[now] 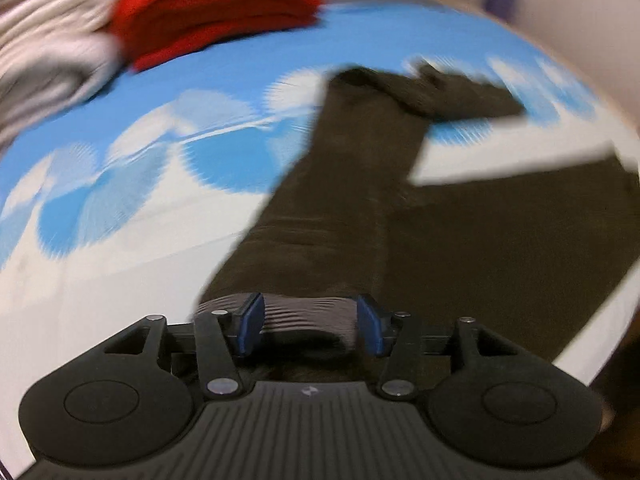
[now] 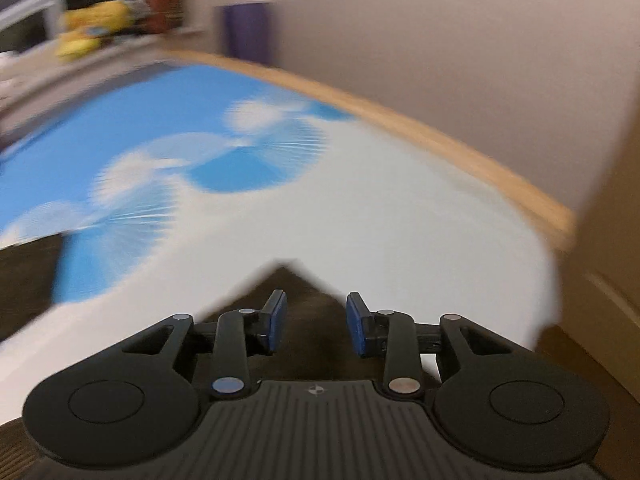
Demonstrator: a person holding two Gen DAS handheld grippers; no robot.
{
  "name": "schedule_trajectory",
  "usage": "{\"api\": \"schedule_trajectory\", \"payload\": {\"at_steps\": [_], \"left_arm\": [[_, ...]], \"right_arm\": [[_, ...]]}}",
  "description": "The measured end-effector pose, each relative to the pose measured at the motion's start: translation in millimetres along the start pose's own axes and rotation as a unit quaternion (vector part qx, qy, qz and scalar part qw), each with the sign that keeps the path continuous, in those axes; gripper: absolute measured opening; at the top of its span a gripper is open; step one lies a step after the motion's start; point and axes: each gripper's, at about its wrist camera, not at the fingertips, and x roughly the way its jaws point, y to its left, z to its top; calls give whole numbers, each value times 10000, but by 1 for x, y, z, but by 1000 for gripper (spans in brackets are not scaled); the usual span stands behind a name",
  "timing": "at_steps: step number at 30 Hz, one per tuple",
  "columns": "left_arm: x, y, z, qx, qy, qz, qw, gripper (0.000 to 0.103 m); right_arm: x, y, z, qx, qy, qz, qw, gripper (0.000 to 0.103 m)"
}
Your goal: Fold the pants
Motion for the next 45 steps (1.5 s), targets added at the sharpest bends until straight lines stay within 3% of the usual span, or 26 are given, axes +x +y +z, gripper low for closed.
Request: {"api": "schedule_trajectory", "payload": {"at_steps": [1,4,5,6,7,8,10,12,13,15,16,18,20,25,29,33,35,41,45], "left_arm": [[6,-12,1,287,77,68,9995,65],[33,-39,-5,1072,472,548,9916,65],[42,-38,-9,1201,594,695,9885,63],[47,-36,-10,1242,667,749,9872,55],[48,-32,-9,1221,689,715,9875,31],[47,-22,-7,1088,681,630,9897,22],[39,4,1,691,469,831,9930,18],[26,42,9,55,162,1388,9902,17],[21,62,11,-399,20,1910,9808,15],[17,102,13,-998,-61,3430,9340,14],[14,116,13,-1246,-67,3738,9191,15],[3,140,8,-2160,-244,3417,9143,15],[-1,143,7,-2560,-379,2921,9207,16],[26,118,32,-1988,-60,2476,9482,21],[49,91,40,-2032,168,1548,9667,23],[65,58,52,-1718,154,896,9809,24],[74,43,61,-1670,58,485,9847,24],[105,-14,100,-1230,-469,-405,9905,24],[139,-62,123,-747,-589,-675,9932,26]], "right_arm": [[0,13,0,-114,72,316,9994,36],[0,59,-1,-485,241,1126,9922,36],[-5,73,-3,-635,261,1299,9891,36],[-13,89,-5,-830,259,1486,9851,36],[-20,101,-7,-998,235,1620,9814,36],[-24,117,-8,-1181,201,1756,9771,36],[-32,144,-12,-1537,141,2036,9668,36],[-47,171,-18,-1837,129,2226,9574,36],[-48,184,-20,-1953,143,2280,9537,36],[-43,209,-23,-2142,203,2379,9472,36],[-41,216,-23,-2183,244,2419,9451,36],[-35,230,-24,-2171,349,2475,9436,36],[-21,240,-22,-2069,476,2474,9454,36],[36,247,-11,-1570,692,2162,9611,38],[87,228,-1,-601,878,1918,9756,39],[125,218,6,-13,955,2033,9745,44],[138,218,8,186,967,2160,9714,51],[159,237,12,177,1005,2707,9573,52],[161,251,14,-81,940,2859,9536,50]]}}
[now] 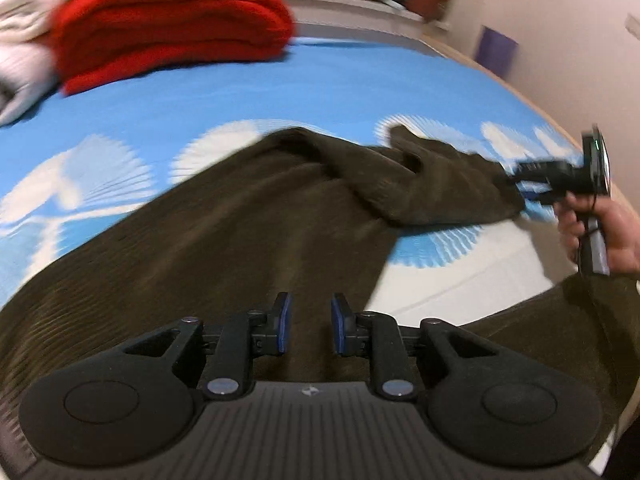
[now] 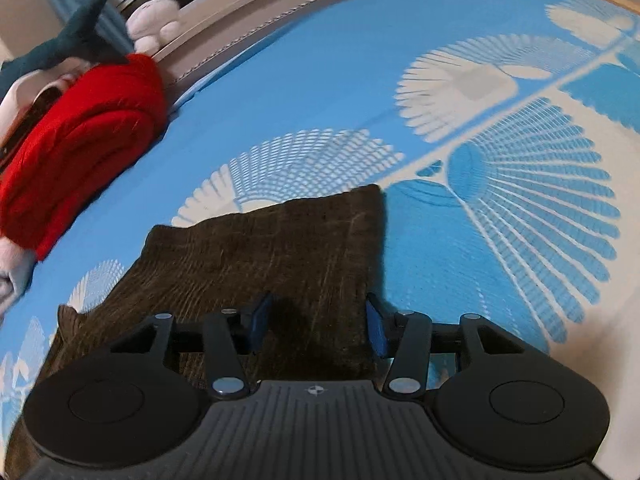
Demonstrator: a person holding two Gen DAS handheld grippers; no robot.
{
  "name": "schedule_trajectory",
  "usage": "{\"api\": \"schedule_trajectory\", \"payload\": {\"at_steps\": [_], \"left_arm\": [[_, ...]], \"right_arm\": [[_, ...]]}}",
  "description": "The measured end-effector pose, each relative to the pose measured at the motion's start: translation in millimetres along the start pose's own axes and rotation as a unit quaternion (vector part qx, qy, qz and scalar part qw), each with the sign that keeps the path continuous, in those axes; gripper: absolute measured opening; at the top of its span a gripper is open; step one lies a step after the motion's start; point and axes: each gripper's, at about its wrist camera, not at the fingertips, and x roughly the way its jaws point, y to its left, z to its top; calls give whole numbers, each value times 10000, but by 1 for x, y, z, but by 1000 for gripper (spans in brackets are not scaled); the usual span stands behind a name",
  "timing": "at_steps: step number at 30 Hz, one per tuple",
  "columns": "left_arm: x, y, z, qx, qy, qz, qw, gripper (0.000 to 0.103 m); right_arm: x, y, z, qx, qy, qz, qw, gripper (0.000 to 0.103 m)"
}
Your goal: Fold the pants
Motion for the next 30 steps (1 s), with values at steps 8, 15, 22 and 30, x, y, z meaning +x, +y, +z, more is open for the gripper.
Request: {"api": "schedule_trajectory", "payload": {"at_steps": [8,15,22,30], "left_arm": [[68,-45,-4,730,310,169,9967,58],[82,-35,3,1023,585,906,9889,10],[52,-14,7,1209,444,195,9915,9],[39,-10,-16,1952,805,-363,9768,10]], "right_arm": [[-8,-7,13,128,-177,142,9997,16],[-36,11,34,144,-581,788,9951,12],[-119,-11,75,1741,-2557,165,9508,11],[-57,-75,50,2217,-473,-1579,9611,11]]}}
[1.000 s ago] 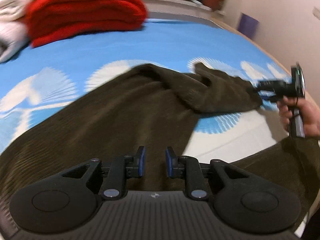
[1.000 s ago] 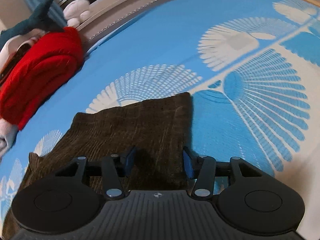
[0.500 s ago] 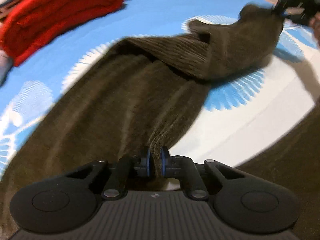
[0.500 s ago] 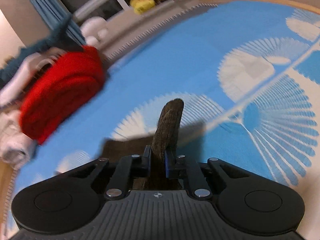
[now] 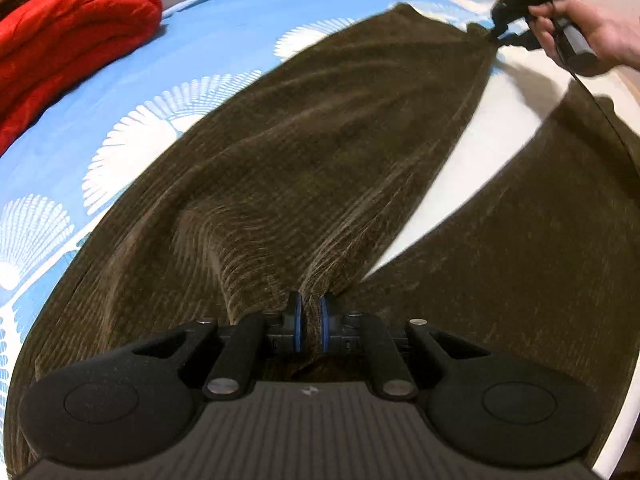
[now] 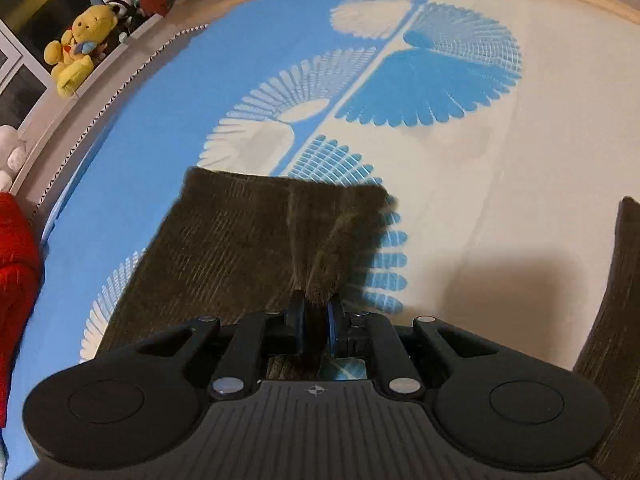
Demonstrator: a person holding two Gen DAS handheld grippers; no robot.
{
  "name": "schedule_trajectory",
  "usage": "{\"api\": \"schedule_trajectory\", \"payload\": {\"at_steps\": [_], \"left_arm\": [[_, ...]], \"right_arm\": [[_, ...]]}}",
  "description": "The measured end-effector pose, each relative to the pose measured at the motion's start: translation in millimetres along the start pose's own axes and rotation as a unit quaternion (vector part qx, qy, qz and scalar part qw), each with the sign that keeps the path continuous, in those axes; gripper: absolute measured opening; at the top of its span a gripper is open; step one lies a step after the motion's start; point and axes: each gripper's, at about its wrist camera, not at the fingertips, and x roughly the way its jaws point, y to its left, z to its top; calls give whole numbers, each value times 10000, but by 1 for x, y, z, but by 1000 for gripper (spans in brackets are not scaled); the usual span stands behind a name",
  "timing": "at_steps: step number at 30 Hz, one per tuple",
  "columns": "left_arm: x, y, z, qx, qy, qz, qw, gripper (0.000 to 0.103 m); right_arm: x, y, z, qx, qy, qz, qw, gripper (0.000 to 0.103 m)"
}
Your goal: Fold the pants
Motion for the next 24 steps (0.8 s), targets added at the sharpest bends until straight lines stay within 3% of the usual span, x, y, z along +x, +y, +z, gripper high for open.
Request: {"api": "schedule_trajectory", "payload": {"at_steps": [2,5,7,8,10,11,13,16,18,21,24], "left_arm": [[-1,3,4,-89,-51,21,9999,10],[1,-4,10,-98,-150,-181,9997,10],[5,-17,12,170,-95,-286,9994,11],[9,-22,12,313,-20,-247,9992,12],[16,-29,9,486,151,-152,9986,15],[16,-29,9,491,158,-210,9984,16],[11,-25,9,469,149,-348,9982,21],[-11,-12,10,272,51,-816,9963,38],[-31,4,7,27,-131,-1008,9948,43],[-55,41,2,-504,-455,-645,9956,43],[-72,95,-14,-1476,-407,216,9880,48]], "right_arm": [[-8,3,5,-36,-99,210,9997,10],[-41,7,9,-135,-752,276,9967,10],[-49,-2,8,-52,-1067,-539,9928,10],[-45,-14,7,132,-982,-996,9901,10],[-28,-50,0,688,-391,-1740,9816,10],[-23,-67,-4,989,-174,-1832,9779,8],[-30,-73,1,1097,-274,-1665,9795,11],[-44,-58,3,692,-576,-1725,9809,25],[-55,-56,6,626,-702,-1767,9798,37],[-74,-53,5,443,-918,-1630,9813,38],[-88,-28,0,-340,-1051,-833,9904,41]]}}
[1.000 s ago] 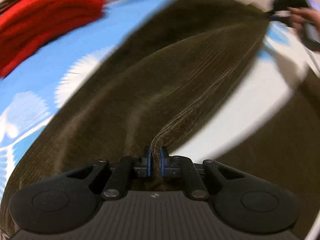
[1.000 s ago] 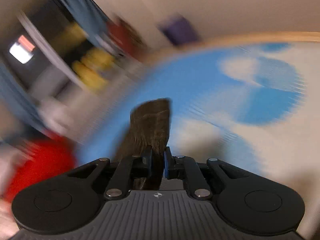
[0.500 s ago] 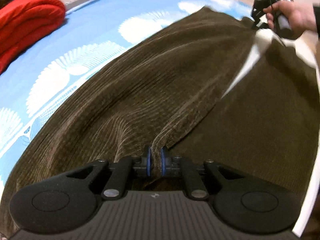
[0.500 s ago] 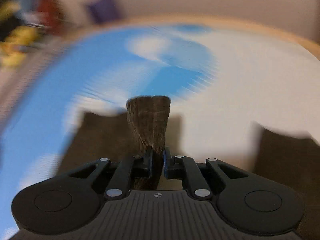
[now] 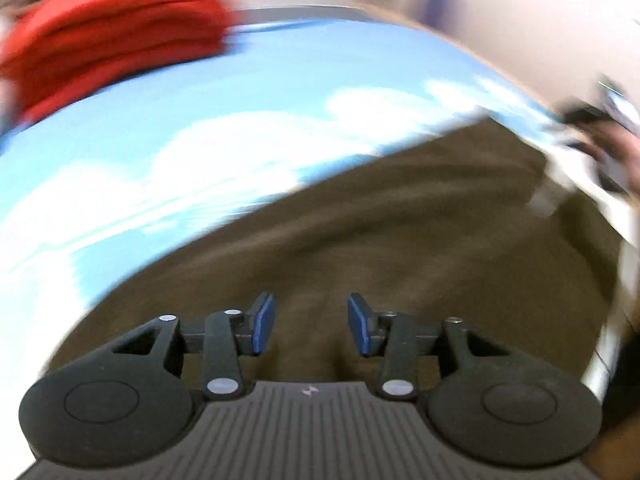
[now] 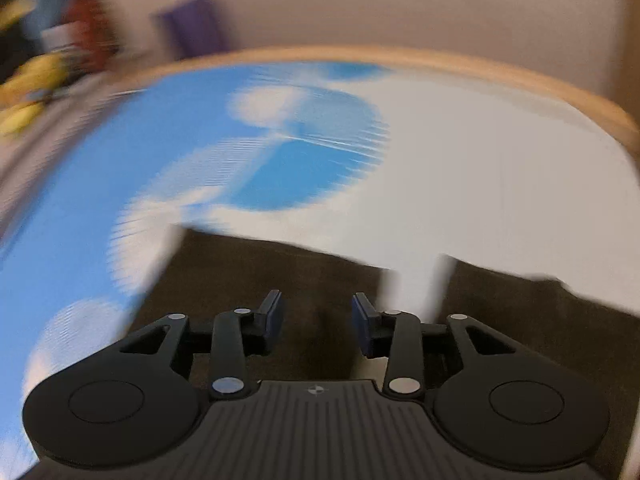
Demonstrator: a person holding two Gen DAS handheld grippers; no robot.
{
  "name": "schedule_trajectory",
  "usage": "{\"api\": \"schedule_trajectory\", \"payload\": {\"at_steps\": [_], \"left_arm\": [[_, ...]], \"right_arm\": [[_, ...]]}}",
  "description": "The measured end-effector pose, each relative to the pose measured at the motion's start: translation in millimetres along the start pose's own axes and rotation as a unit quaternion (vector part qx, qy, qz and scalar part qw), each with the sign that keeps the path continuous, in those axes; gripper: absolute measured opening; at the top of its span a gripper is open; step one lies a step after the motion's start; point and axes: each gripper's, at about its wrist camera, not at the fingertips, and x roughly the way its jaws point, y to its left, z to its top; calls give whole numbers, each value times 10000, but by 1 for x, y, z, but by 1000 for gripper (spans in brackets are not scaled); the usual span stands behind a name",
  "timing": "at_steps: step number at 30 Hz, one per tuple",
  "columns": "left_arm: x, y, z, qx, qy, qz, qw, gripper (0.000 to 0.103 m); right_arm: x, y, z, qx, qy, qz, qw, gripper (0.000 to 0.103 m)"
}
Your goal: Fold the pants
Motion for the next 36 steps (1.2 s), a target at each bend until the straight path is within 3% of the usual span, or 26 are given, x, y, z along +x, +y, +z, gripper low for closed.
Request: {"api": "schedule_trajectory", "payload": {"at_steps": [2,5,7,9,12,14,16,18,19,20,21,22,23,25,28,31,36], "left_arm": [[-8,43,-6,-780,114,697,9944,50],[-23,112,-30,-2017,334,1391,9689,54],[-28,148,-47,-2604,464,1589,9512,59],[-29,176,-64,-3064,583,1650,9357,61],[-22,204,-81,-3440,723,1444,9250,65],[-15,204,-85,-3512,756,1279,9244,65],[-9,202,-91,-3537,771,1125,9254,66],[5,200,-88,-3508,775,986,9280,66],[10,199,-86,-3465,812,970,9295,67],[11,195,-87,-3400,836,1019,9311,67],[15,194,-85,-3320,827,1093,9333,65],[17,193,-84,-3276,752,1109,9353,49],[20,193,-82,-3244,689,1062,9374,46],[20,190,-75,-3126,619,1174,9406,31],[9,179,-65,-2695,214,1320,9537,29],[2,164,-59,-2179,3,1395,9659,29],[4,164,-62,-2288,403,1450,9618,32]], "right_arm": [[-10,29,-11,-699,6,738,9948,42],[-20,82,-46,-1832,346,1783,9662,46],[-22,115,-74,-2424,672,2290,9404,47],[-22,143,-103,-2974,867,2465,9183,47],[-20,175,-138,-3463,1139,2524,8963,47],[-18,189,-156,-3766,1294,2498,8826,47],[-10,204,-179,-4264,1459,2339,8615,47],[-10,212,-196,-4737,1205,2208,8440,49],[-11,215,-200,-4882,1062,2201,8378,46],[-11,219,-202,-4973,947,2215,8335,35],[-11,221,-199,-4947,849,2239,8354,14],[-9,223,-198,-4916,759,2193,8393,5],[-4,225,-196,-4909,664,2129,8422,0],[3,226,-200,-4962,336,2058,8428,0],[11,232,-209,-5204,-236,1763,8352,0],[23,234,-204,-5009,-443,1529,8507,0],[29,241,-206,-5177,-695,1364,8417,0]]}}
